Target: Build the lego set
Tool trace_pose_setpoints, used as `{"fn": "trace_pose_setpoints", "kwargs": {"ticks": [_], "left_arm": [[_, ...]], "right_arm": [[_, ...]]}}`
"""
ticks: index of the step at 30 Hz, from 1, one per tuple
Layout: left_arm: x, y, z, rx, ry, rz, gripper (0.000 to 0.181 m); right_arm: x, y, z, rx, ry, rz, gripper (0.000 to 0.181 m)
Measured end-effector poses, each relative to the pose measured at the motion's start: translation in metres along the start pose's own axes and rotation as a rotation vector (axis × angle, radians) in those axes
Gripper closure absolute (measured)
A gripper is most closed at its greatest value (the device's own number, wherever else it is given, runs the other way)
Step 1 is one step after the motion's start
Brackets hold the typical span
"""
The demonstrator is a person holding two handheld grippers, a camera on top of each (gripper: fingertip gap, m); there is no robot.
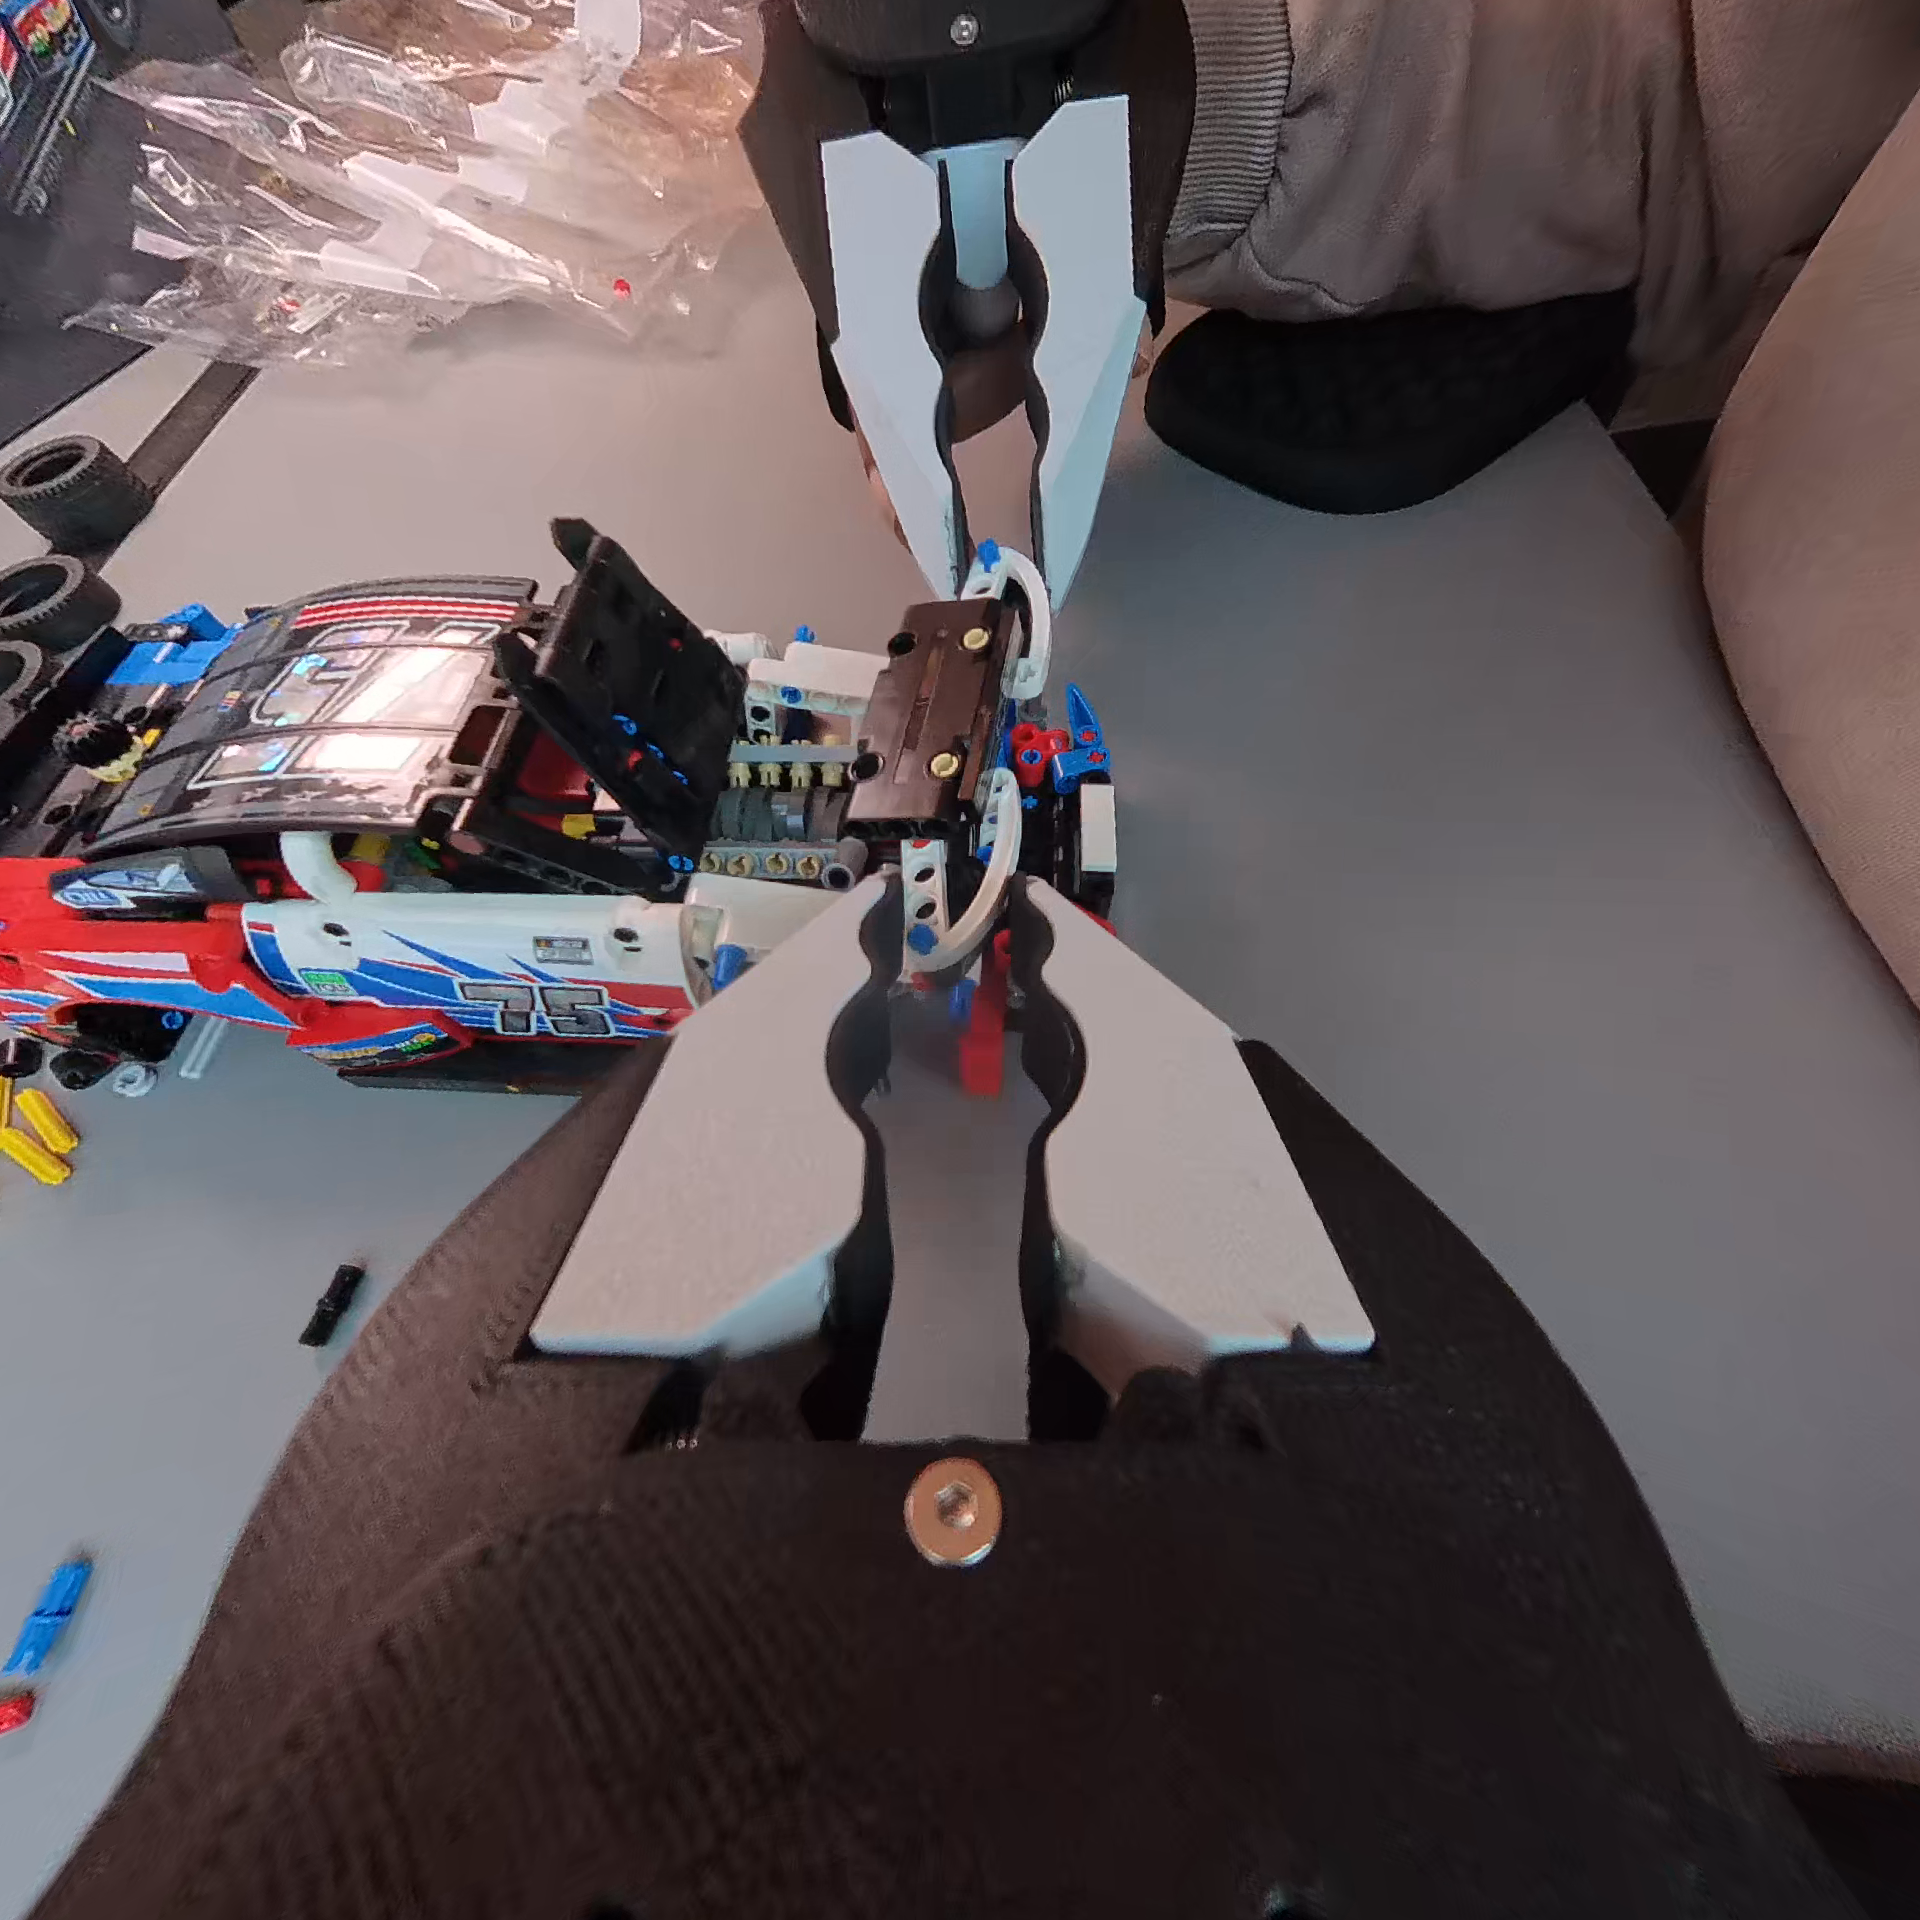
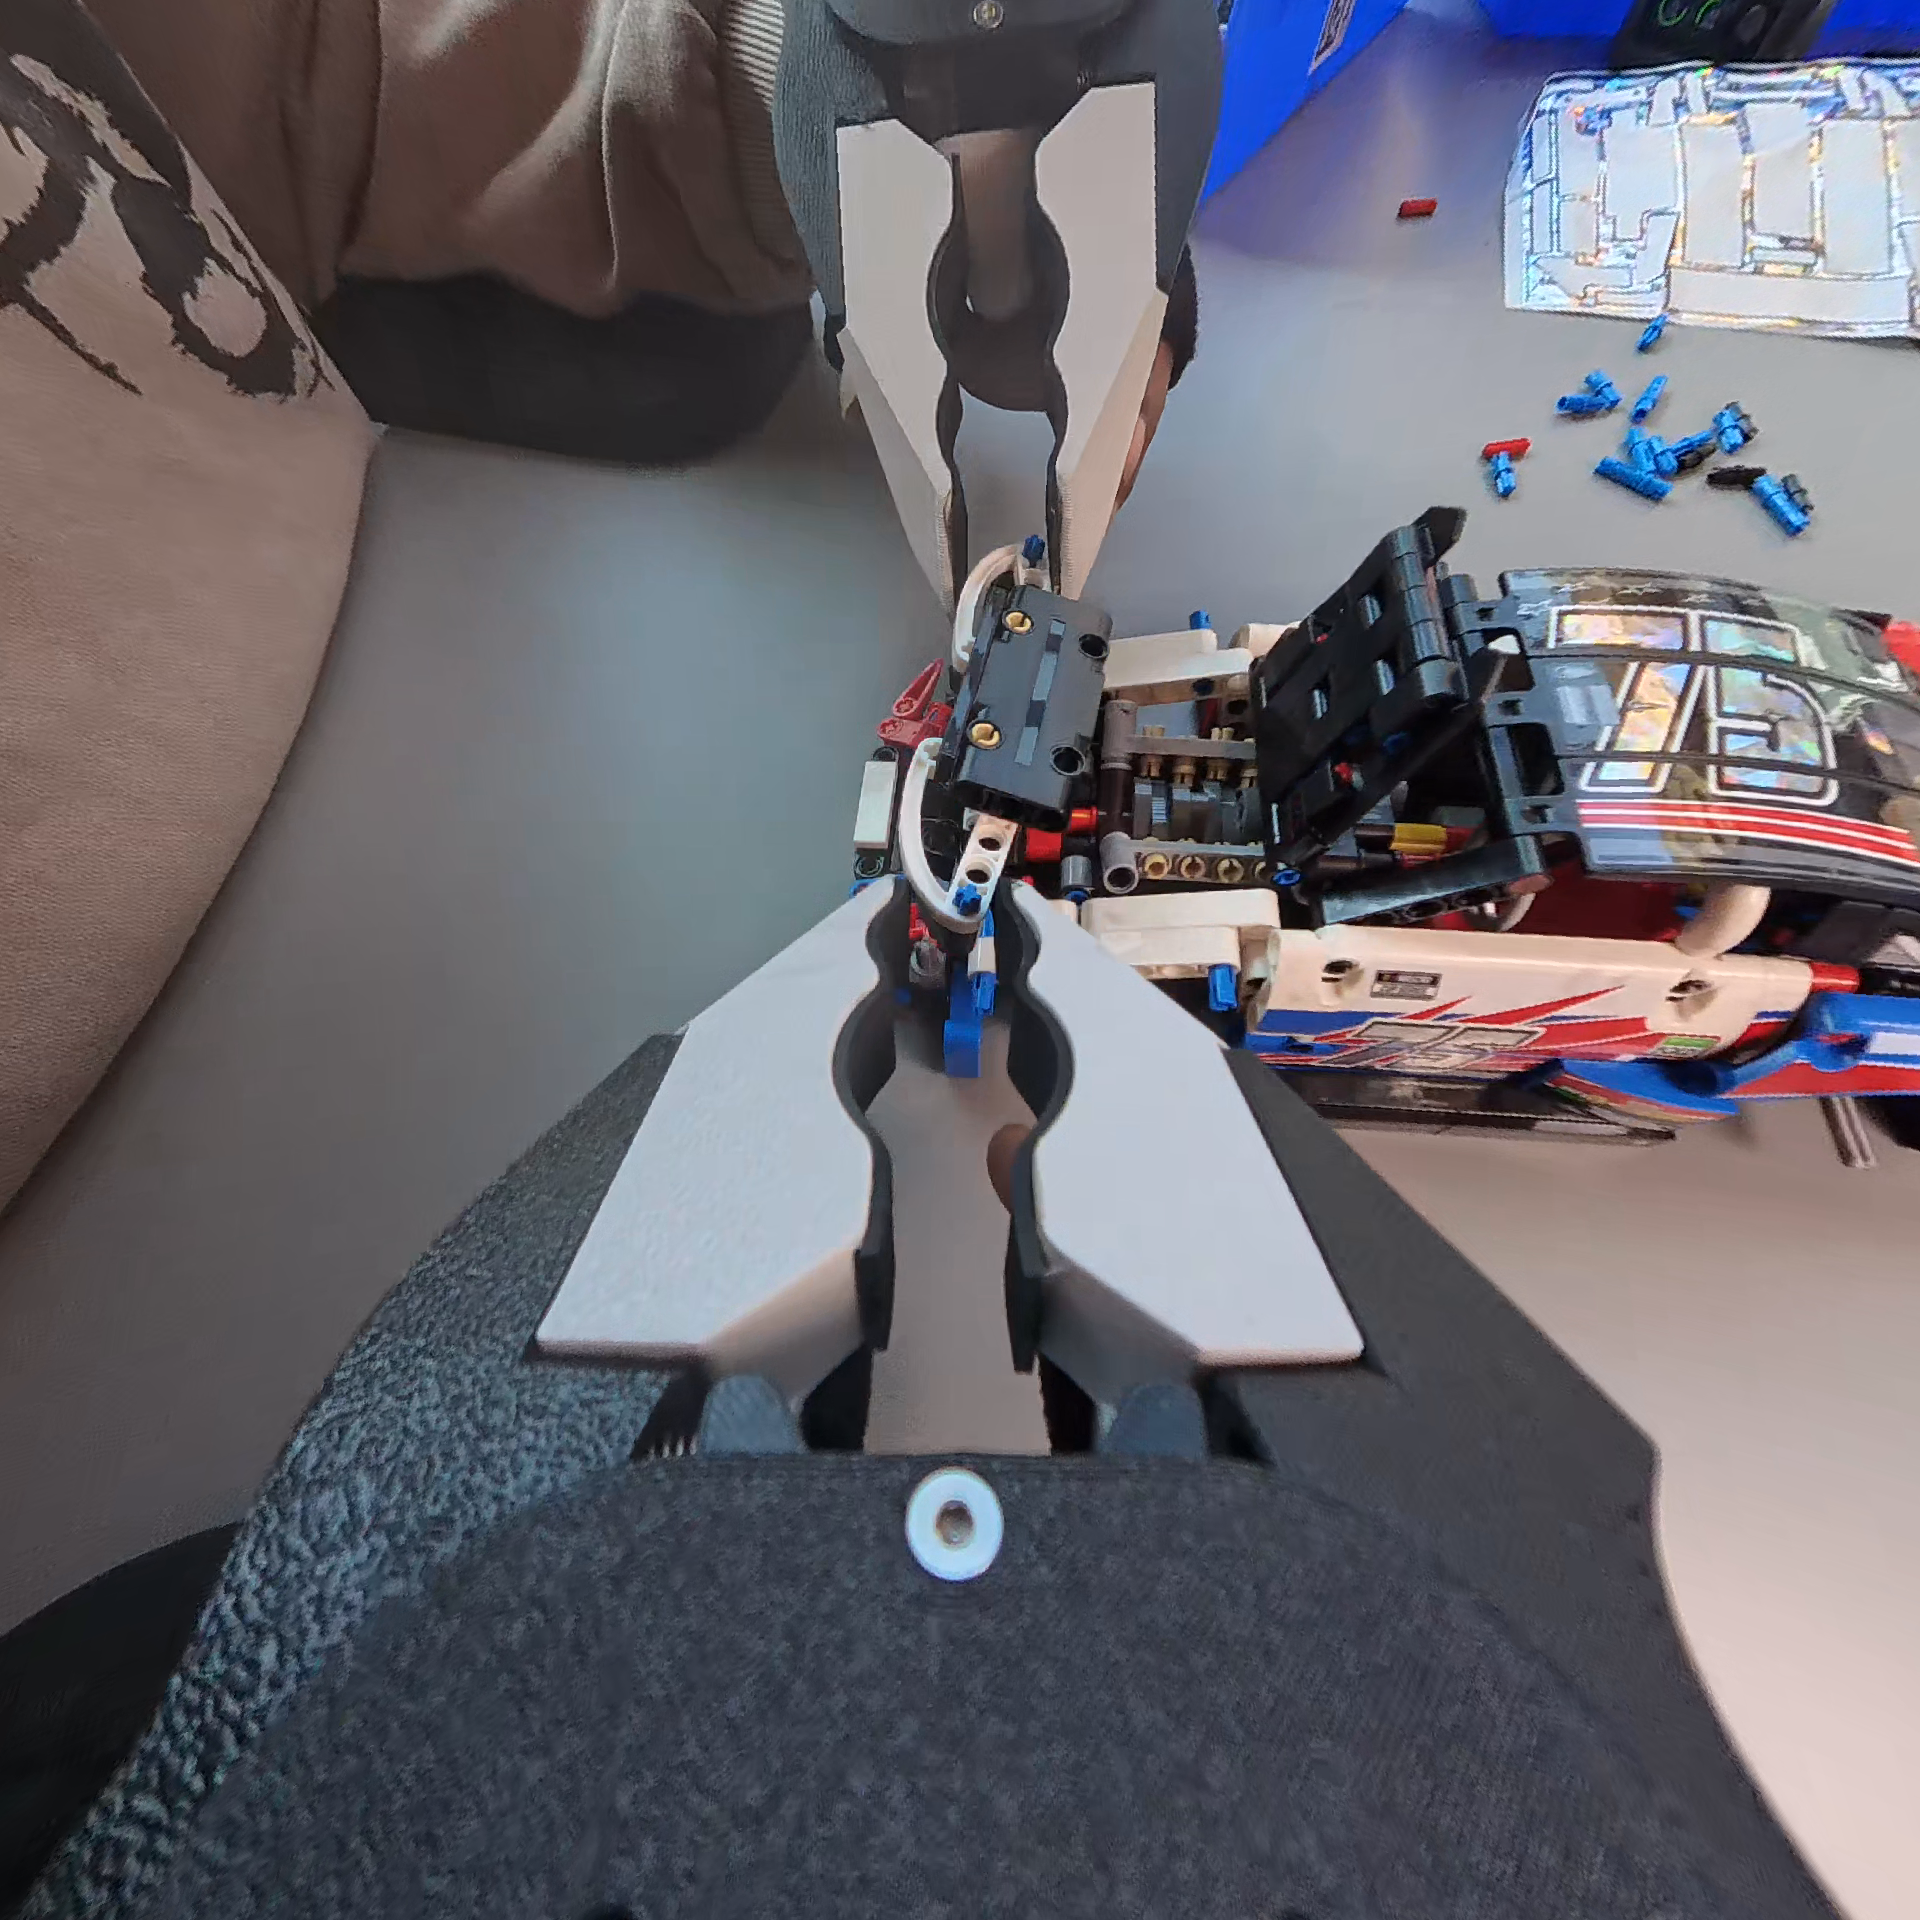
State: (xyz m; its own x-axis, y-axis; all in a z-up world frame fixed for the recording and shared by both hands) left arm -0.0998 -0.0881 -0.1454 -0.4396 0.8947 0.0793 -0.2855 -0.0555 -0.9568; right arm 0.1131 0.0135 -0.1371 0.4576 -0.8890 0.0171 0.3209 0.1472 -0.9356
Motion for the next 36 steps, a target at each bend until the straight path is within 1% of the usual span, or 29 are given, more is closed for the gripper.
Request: {"fn": "trace_pose_setpoints", "kwargs": {"ticks": [5,13,19,22,24,26,31,36], "left_arm": [[-0.003,0.005,-0.004,0.028,0.014,0.002,0.164],[-0.01,0.008,-0.006,0.03,0.069,-0.002,0.164],[-0.012,0.006,-0.007,0.045,0.046,-0.029,0.164],[-0.008,0.001,-0.006,0.044,-0.017,-0.082,0.164],[-0.002,-0.002,-0.004,0.025,-0.045,-0.072,0.165],[0.0,-0.003,-0.002,0.009,-0.04,-0.044,0.165],[-0.001,0.003,-0.001,0.031,-0.049,-0.039,0.165],[0.004,0.005,-0.001,0.017,-0.096,-0.025,0.165]], "right_arm": [[-0.001,0.005,-0.001,0.004,-0.02,-0.021,0.169],[0.0,0.013,-0.001,0.02,-0.033,-0.03,0.169],[0.002,0.015,0.0,0.032,-0.026,-0.019,0.17],[0.0,0.014,0.003,0.019,-0.007,-0.016,0.171],[-0.002,0.012,0.005,-0.001,0.009,-0.014,0.172],[-0.003,0.011,0.006,-0.014,0.013,-0.016,0.172],[-0.001,0.015,0.001,0.007,0.01,-0.009,0.173],[-0.003,0.014,0.0,0.002,0.043,0.002,0.174]]}}
Point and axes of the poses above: each gripper's, where its closed fingertips meet, z back along the fingers, y out of its underside, x = y × z across the jaws, the point moved 10 cm from there along z, back along the fingers, and after that the axes turned 11 degrees about -x, right-handed, at the moved point
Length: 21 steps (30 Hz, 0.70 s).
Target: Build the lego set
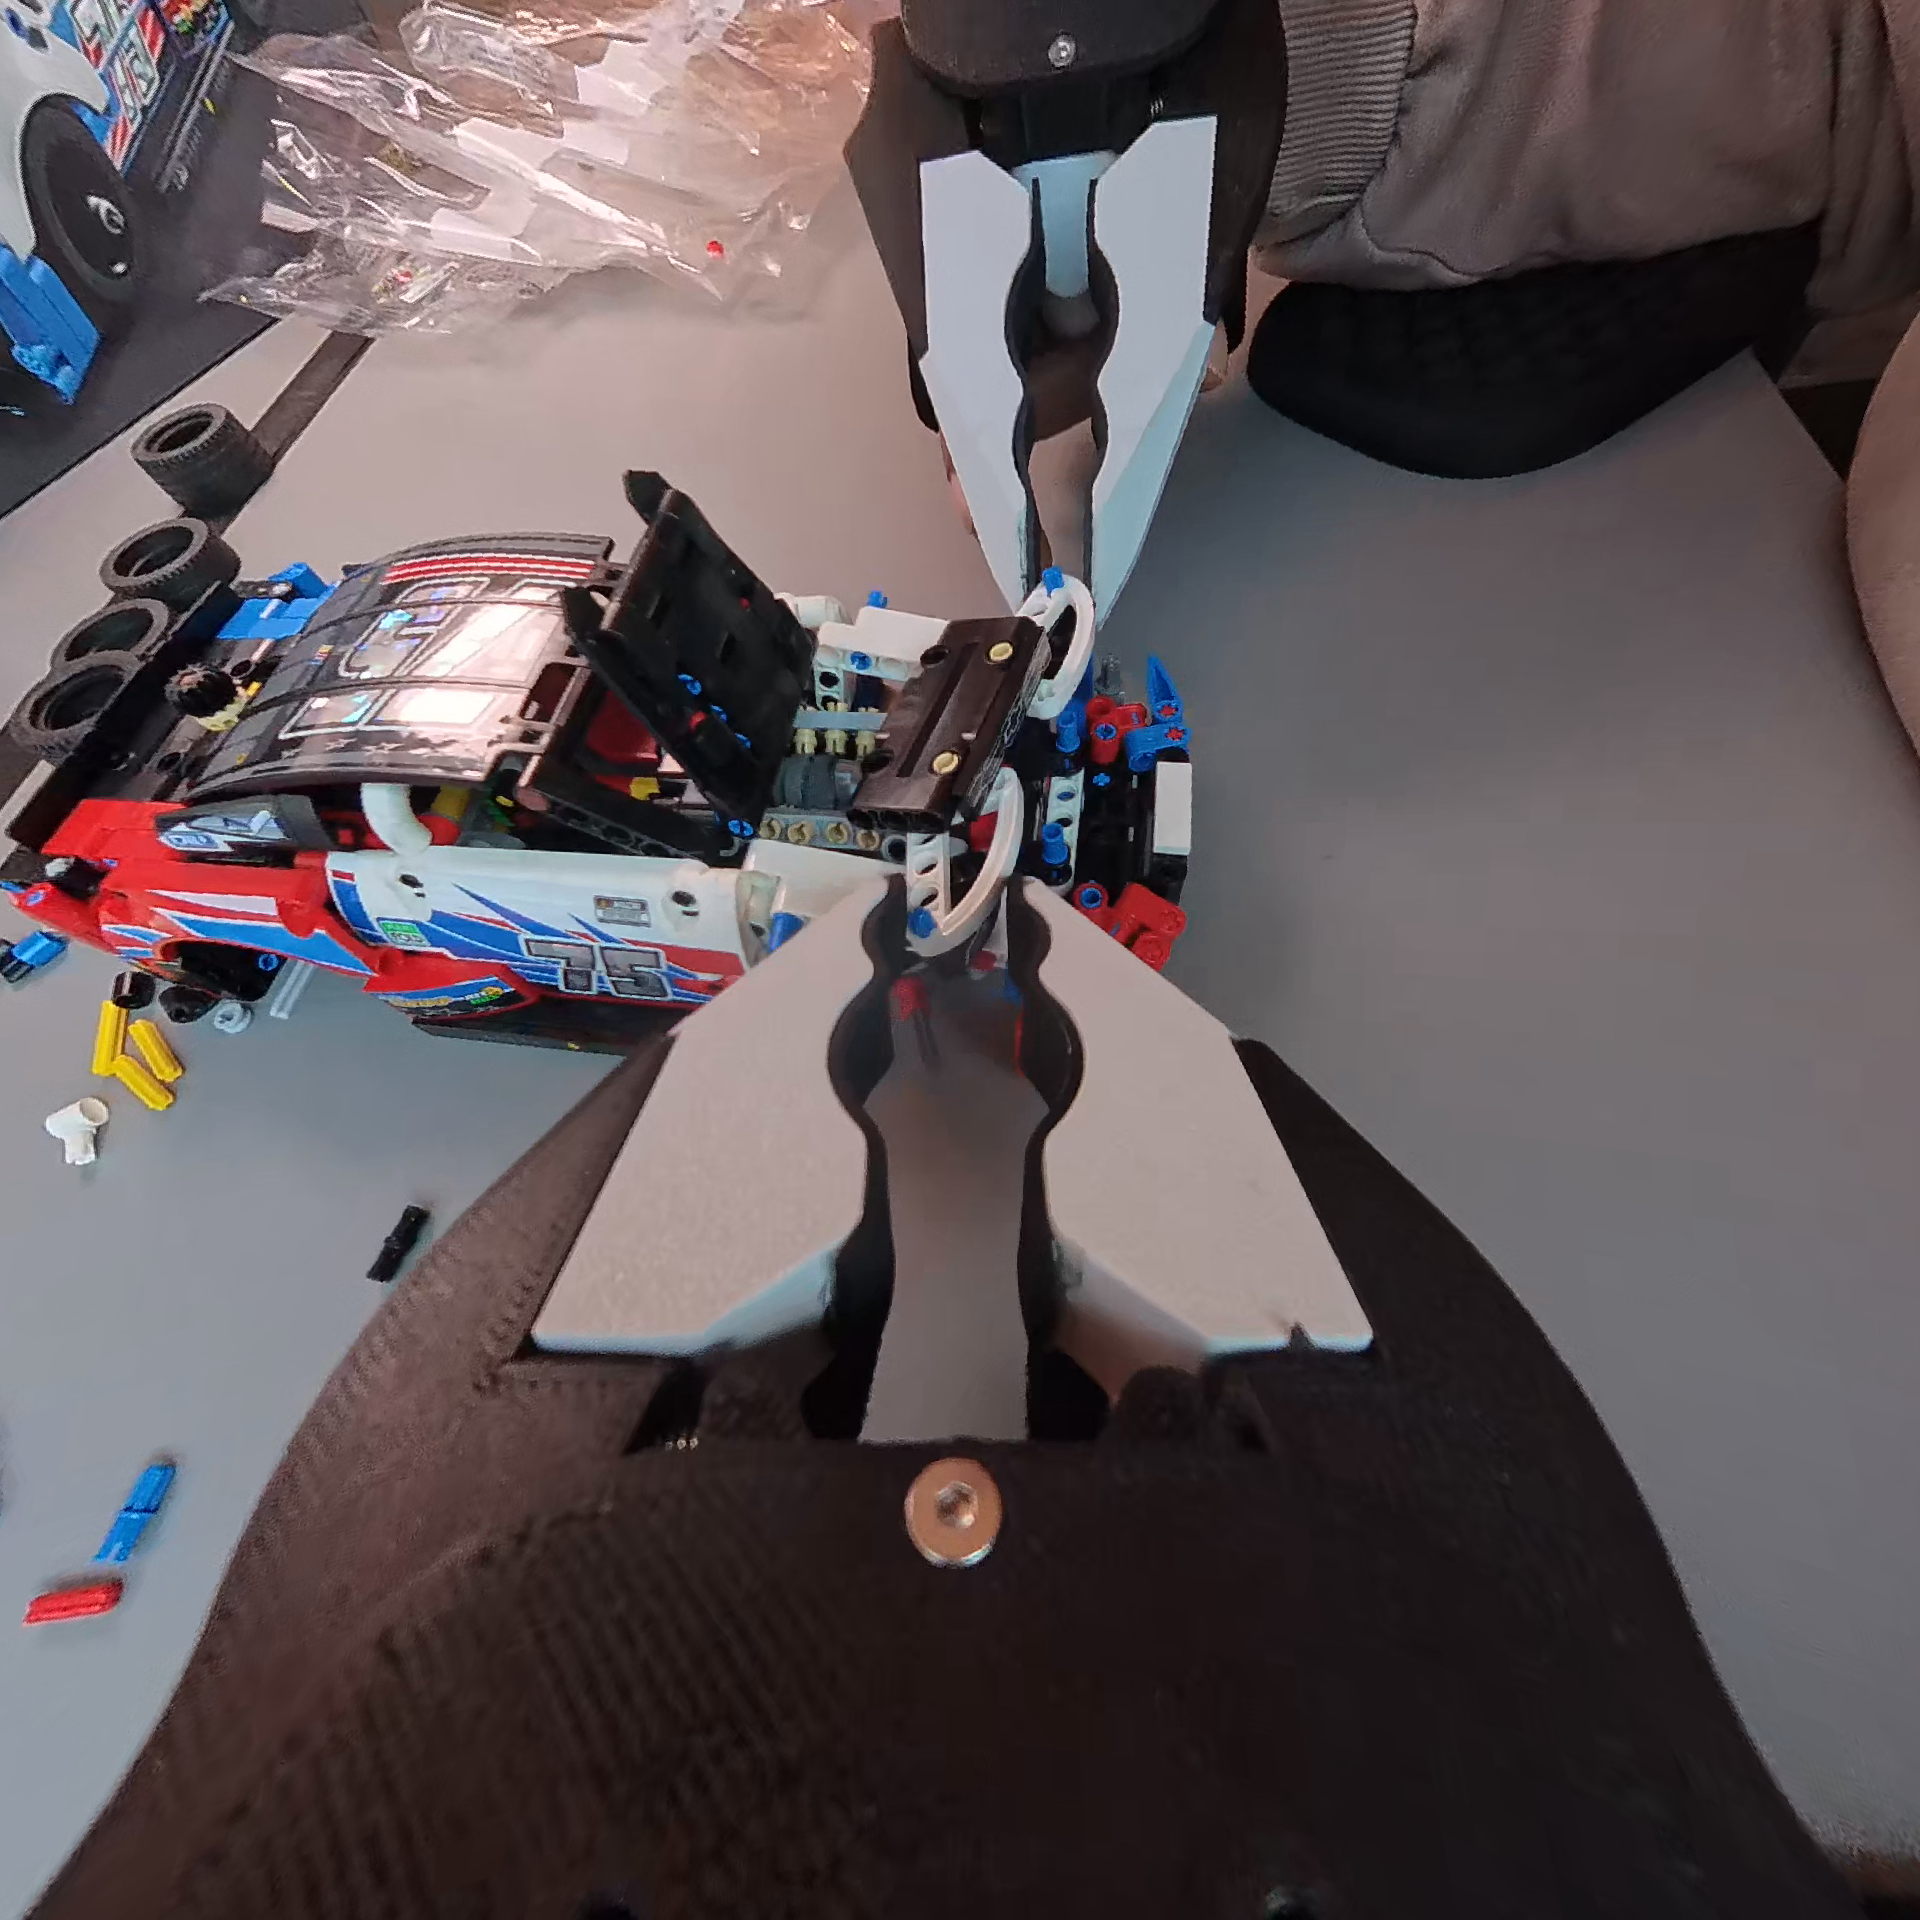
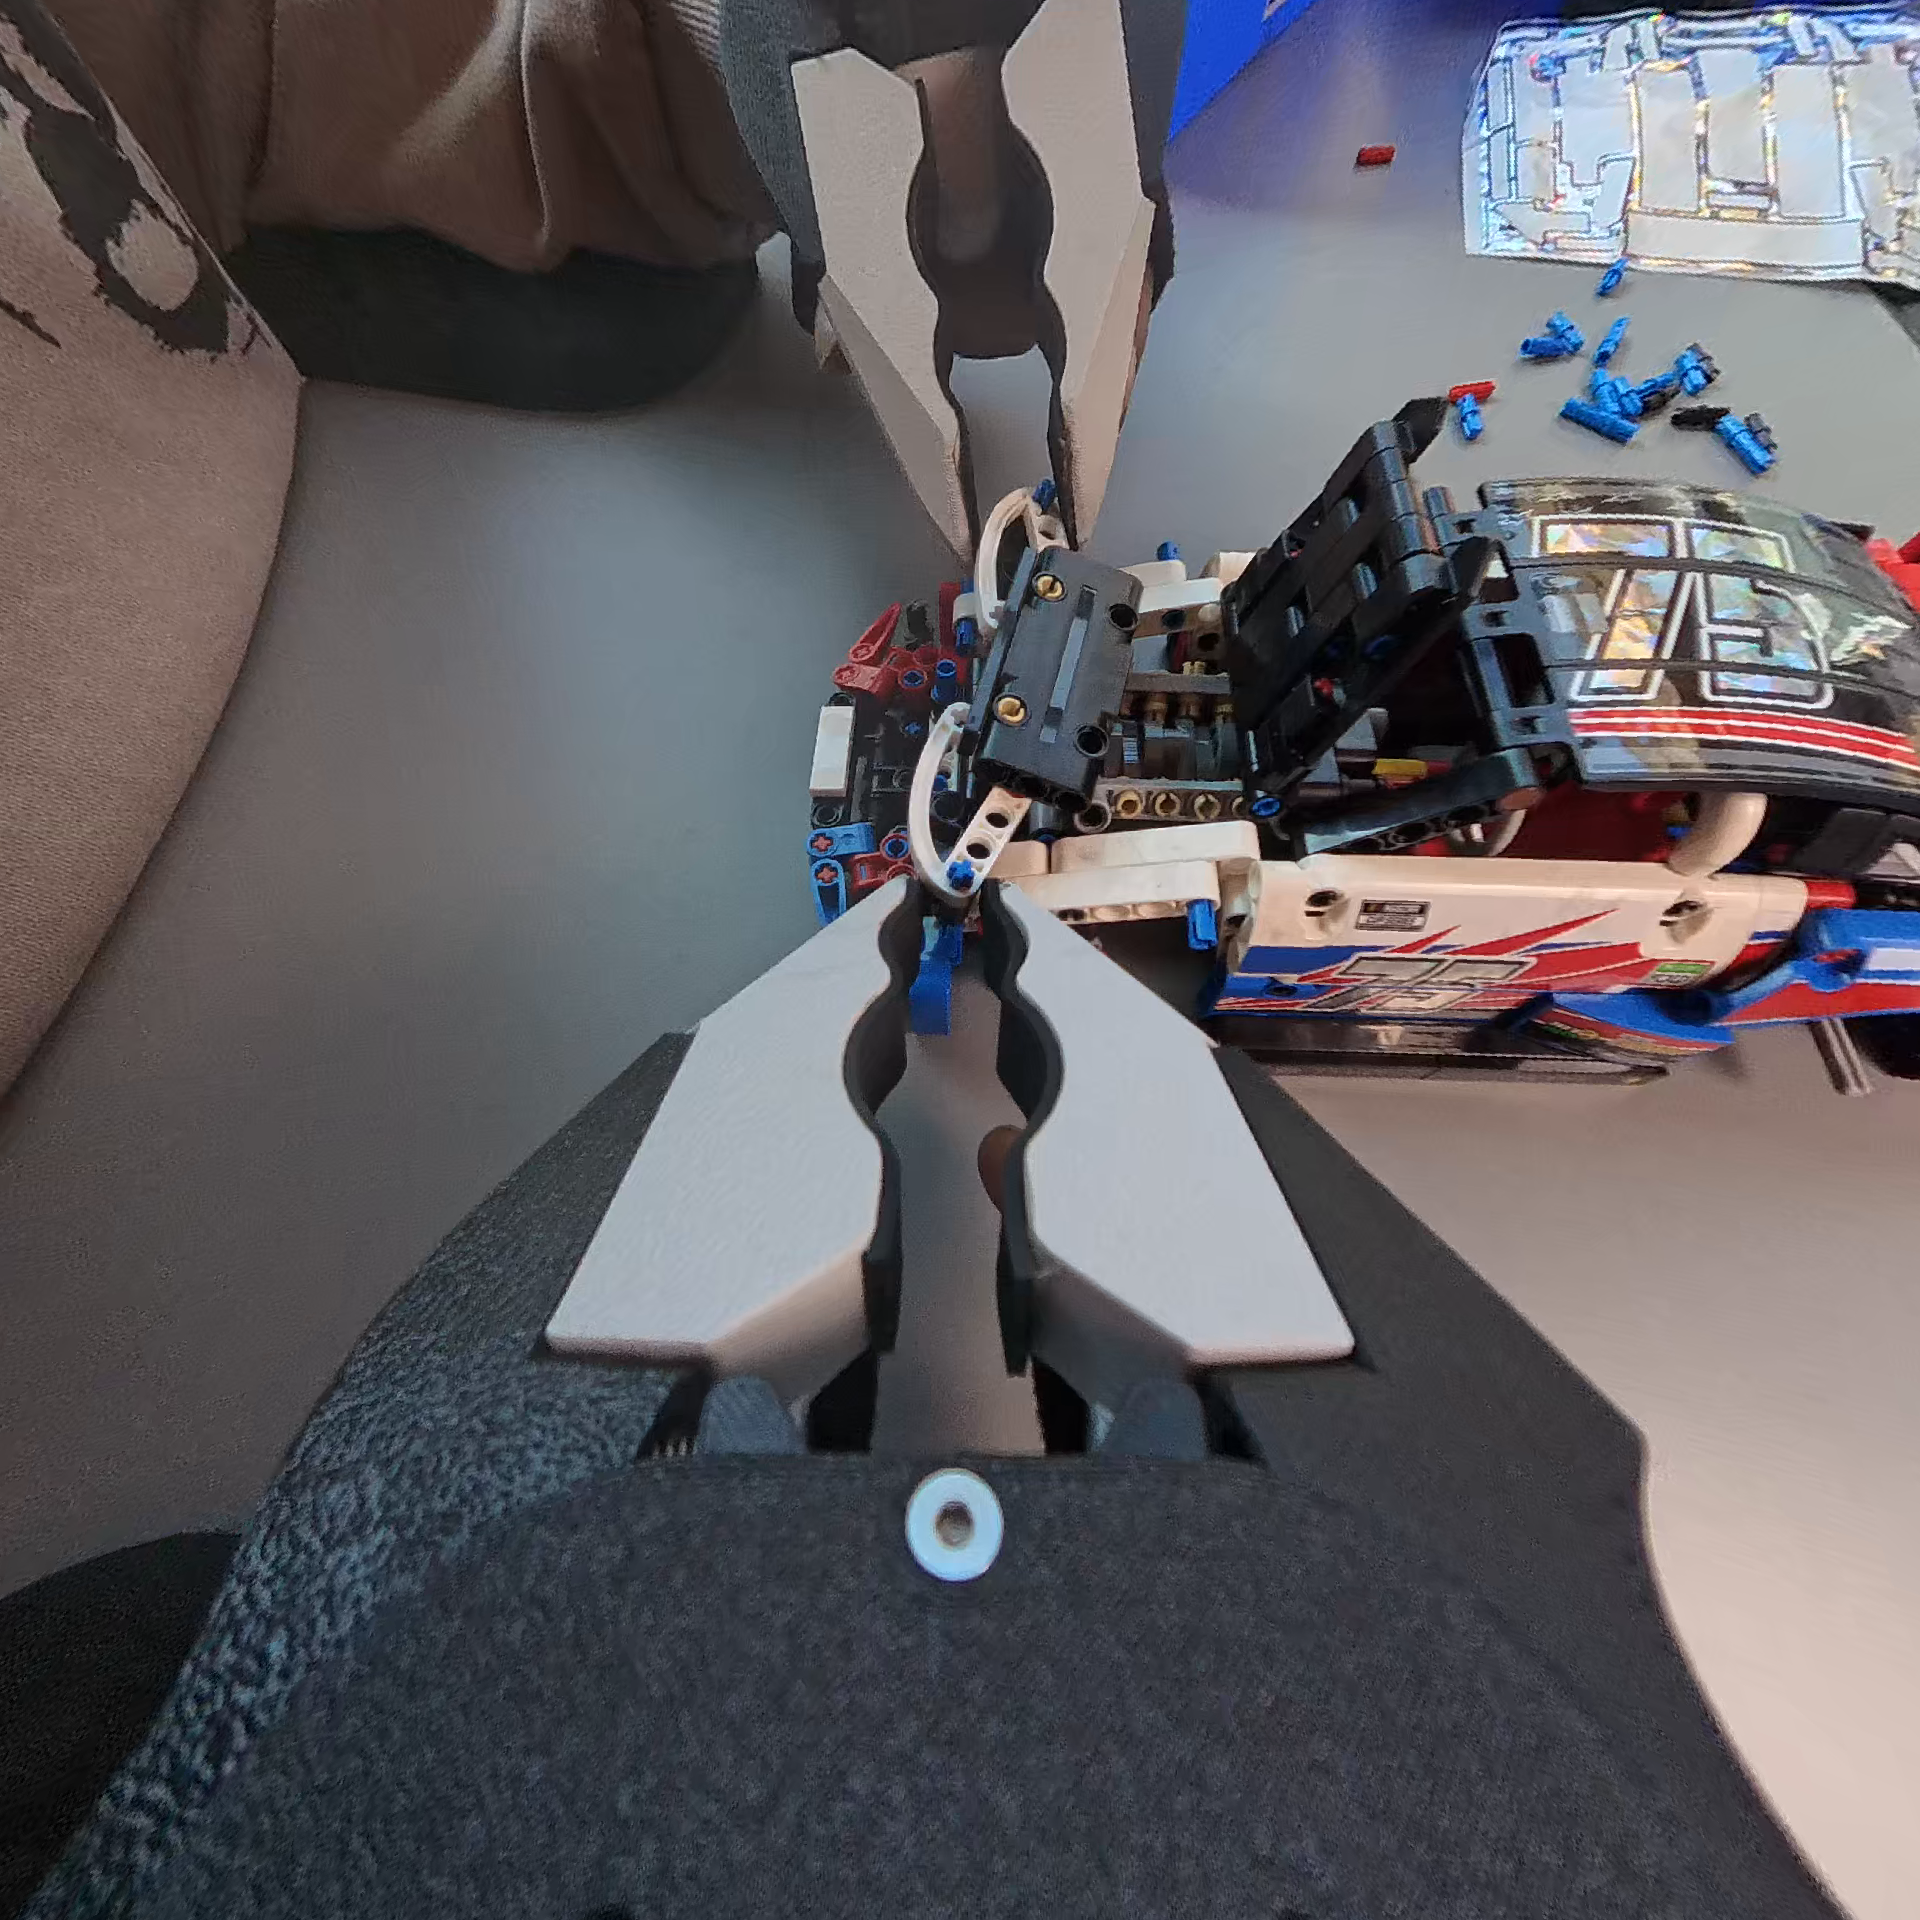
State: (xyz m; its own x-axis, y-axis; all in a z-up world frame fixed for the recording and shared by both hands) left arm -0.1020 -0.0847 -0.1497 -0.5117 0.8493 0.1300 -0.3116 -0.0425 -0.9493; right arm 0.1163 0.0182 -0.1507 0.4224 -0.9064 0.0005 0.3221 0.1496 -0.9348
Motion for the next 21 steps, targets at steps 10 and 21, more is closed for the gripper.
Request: {"fn": "trace_pose_setpoints", "kwargs": {"ticks": [10,21], "left_arm": [[0.005,0.004,0.001,0.028,-0.045,0.0,0.157],[-0.031,0.017,0.014,0.147,0.005,0.057,0.157]], "right_arm": [[-0.007,-0.001,0.004,0.029,0.113,0.04,0.172],[0.035,0.001,0.01,0.121,0.056,0.005,0.163]]}}
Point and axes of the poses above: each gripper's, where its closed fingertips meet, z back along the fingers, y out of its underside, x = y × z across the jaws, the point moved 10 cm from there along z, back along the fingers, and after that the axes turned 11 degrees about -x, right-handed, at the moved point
